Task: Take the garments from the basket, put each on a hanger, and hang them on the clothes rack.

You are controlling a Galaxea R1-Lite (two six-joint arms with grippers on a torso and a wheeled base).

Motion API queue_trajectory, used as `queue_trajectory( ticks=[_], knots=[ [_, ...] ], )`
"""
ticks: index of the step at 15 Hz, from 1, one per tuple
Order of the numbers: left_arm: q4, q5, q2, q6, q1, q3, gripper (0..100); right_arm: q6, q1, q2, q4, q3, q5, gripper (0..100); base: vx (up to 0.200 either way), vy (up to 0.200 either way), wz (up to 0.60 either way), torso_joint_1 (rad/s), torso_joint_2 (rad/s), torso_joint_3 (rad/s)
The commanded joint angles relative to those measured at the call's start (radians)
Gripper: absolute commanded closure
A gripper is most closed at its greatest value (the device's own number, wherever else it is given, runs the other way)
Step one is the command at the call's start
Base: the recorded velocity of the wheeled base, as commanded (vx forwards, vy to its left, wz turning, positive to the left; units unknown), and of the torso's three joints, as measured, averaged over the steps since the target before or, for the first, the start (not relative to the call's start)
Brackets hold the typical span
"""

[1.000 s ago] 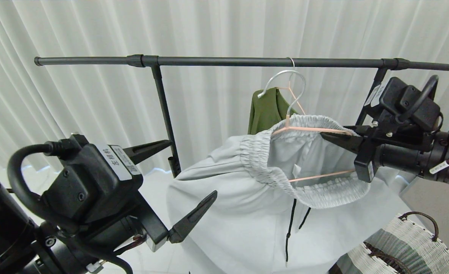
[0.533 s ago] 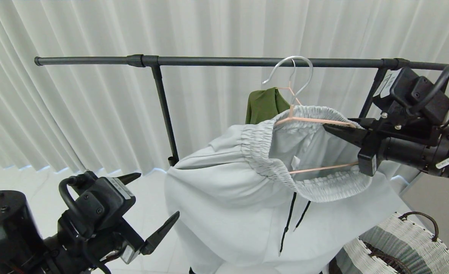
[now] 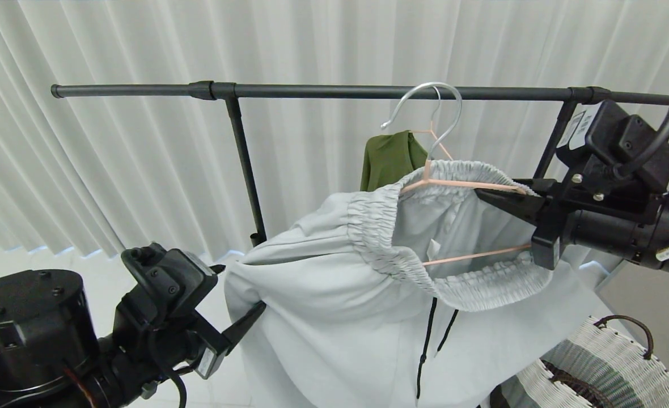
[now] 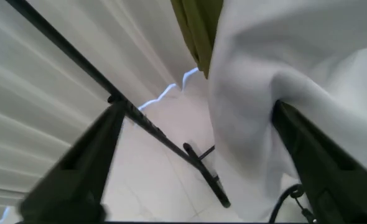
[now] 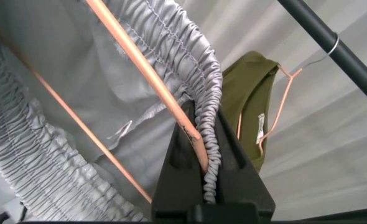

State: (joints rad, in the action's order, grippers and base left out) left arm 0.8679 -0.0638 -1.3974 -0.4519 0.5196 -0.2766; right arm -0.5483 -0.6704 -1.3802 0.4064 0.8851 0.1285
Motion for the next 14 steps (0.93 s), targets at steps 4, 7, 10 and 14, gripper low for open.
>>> queue_trajectory(
  ticks=[4, 7, 10, 14],
  knots=[
    [0.000, -0.008, 0.000, -0.013, -0.135, 0.031, 100, 0.001, 0.034, 0.010, 0.000, 0.000, -0.003, 100, 0.000, 0.000, 0.00, 0.000, 0.00, 0.000],
    [0.000, -0.007, 0.021, -0.014, -0.161, 0.053, 100, 0.004, 0.049, 0.010, 0.000, 0.002, -0.003, 100, 0.000, 0.000, 0.00, 0.000, 0.00, 0.000],
    [0.000, -0.004, 0.032, -0.027, -0.135, 0.054, 100, 0.004, 0.049, 0.009, 0.000, 0.000, -0.003, 100, 0.000, 0.000, 0.00, 0.000, 0.00, 0.000],
    [0.000, -0.002, 0.048, -0.025, -0.121, 0.056, 0, 0.007, 0.052, 0.010, 0.000, 0.000, -0.004, 100, 0.000, 0.000, 0.00, 0.000, 0.00, 0.000]
  ],
)
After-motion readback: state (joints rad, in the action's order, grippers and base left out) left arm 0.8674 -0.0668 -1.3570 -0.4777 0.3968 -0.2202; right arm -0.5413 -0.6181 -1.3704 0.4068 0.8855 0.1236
